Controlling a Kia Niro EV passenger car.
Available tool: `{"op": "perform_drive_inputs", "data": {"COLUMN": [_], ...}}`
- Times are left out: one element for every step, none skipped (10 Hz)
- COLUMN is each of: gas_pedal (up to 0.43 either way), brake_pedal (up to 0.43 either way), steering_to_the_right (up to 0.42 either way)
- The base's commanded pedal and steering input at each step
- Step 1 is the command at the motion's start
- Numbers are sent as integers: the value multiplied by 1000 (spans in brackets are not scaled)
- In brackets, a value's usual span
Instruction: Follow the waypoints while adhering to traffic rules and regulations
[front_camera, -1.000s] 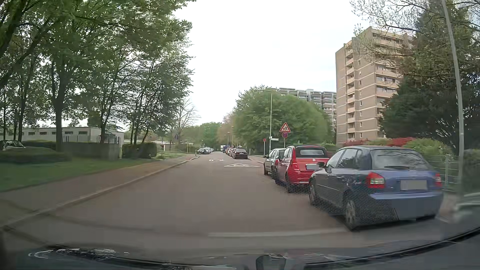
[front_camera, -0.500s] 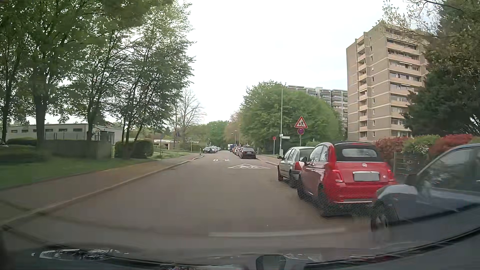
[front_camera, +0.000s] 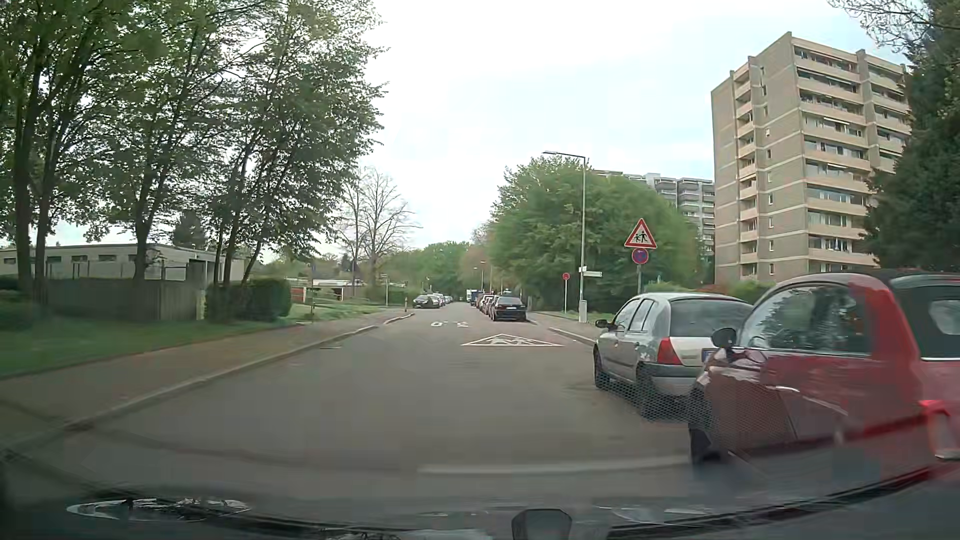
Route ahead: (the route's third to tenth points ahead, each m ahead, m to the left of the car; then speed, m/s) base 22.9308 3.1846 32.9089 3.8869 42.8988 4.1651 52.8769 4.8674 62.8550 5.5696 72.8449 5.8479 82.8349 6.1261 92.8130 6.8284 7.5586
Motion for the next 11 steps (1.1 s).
{"op": "perform_drive_inputs", "data": {"gas_pedal": [59, 59, 59, 59, 59, 59, 59, 59, 59, 59, 59], "brake_pedal": [0, 0, 0, 0, 0, 0, 0, 0, 0, 0, 0], "steering_to_the_right": [-16, -16, -15, -15, -15, -15, -15, -15, -15, -14, -14]}}
